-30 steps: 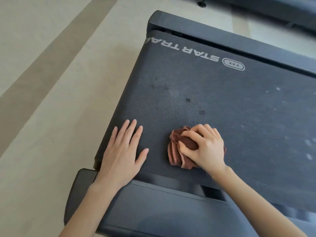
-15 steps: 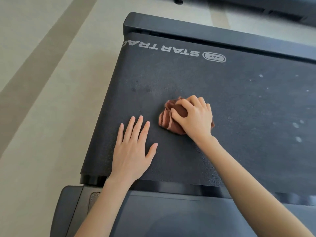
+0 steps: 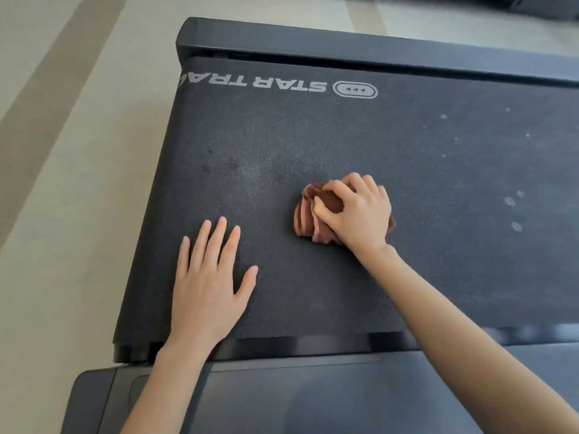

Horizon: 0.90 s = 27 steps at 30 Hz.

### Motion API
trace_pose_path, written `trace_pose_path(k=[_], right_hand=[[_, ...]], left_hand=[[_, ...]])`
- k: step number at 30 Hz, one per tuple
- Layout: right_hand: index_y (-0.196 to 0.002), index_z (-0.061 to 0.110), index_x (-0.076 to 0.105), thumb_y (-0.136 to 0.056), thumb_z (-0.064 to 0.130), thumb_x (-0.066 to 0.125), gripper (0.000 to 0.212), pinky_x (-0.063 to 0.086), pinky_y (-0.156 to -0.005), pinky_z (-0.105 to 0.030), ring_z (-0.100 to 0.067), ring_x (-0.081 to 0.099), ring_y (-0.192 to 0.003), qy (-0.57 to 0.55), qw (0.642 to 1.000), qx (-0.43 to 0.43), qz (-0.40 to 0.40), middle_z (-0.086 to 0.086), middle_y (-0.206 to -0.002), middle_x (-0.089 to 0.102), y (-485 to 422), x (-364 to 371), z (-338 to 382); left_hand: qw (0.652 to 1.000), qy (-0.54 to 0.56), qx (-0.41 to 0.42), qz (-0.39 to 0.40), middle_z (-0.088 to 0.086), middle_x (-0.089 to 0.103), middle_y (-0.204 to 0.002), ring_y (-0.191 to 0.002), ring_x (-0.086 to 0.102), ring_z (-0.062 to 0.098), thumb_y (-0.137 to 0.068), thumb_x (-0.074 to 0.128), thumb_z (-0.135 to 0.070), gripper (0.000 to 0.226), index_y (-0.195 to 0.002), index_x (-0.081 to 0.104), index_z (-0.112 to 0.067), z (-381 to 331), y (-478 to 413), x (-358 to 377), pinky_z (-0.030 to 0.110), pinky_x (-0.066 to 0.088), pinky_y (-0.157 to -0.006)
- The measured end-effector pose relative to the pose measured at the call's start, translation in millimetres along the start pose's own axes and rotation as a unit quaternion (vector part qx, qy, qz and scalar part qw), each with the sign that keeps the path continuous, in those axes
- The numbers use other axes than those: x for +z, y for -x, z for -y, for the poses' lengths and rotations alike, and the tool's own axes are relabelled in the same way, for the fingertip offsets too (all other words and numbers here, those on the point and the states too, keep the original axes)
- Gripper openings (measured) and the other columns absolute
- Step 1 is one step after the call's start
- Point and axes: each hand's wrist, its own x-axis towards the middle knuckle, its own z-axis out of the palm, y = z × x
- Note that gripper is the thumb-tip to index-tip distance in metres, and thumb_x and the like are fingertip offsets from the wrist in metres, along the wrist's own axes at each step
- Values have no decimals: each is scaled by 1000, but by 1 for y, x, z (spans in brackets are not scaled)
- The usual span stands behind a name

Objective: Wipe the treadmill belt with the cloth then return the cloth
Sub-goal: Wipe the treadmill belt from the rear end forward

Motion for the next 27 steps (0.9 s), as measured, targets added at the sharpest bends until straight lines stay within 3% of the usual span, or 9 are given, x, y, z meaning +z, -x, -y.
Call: trace_pose_path(k=[5,8,11,17,20,22,27], right_hand=[[-88,19,70,-80,48,60,32,37,-67,-37,-33,56,-81,29,995,72,64,-7,-86,62,-45,20,-3],[-97,22,69,-83,50,57,33,37,-72,-38,-31,53,-87,8,995,72,70,-6,-93,60,-5,-5,0],[-90,25,68,-80,50,58,29,38,-70,-37,-27,50,-83,-3,997,60,44,-1,-89,58,55,-46,1],[-89,27,69,-77,59,60,35,35,-73,-34,-23,50,-83,-24,995,36,88,2,-92,59,122,-98,-6],[-83,27,68,-75,56,63,30,37,-68,-35,-25,53,-79,-8,997,37,73,3,-85,59,94,-76,-11],[-85,26,67,-76,56,59,32,38,-69,-37,-29,54,-82,30,992,87,81,-1,-85,59,53,-51,-18],[-113,26,59,-87,56,53,40,35,-86,-40,-31,48,-110,83,964,179,177,-6,-114,58,-43,-9,-56]], left_hand=[[1000,6,-2,0,10,33,-152,-142,24,28,-91,26,-54,68,-143,41,-13,1,0,-1,50,18,-115],[1000,15,6,-6,10,33,-152,-142,24,28,-91,26,-53,67,-143,41,-12,4,1,-1,50,19,-115],[1000,17,11,-11,11,34,-151,-142,25,28,-91,27,-52,66,-142,42,-12,4,2,-1,51,19,-115],[999,20,26,-9,6,30,-153,-143,22,26,-89,27,-50,68,-141,42,-11,-10,-5,-5,53,18,-114],[995,42,92,-6,2,29,-154,-144,19,22,-89,31,-49,66,-142,42,-13,-42,-16,-3,53,19,-114],[991,60,121,1,1,29,-154,-144,18,19,-89,31,-48,65,-144,40,-14,-65,-24,2,53,18,-115],[990,42,138,9,0,33,-152,-143,23,20,-91,30,-49,62,-142,43,-16,-83,-28,13,53,21,-114]])
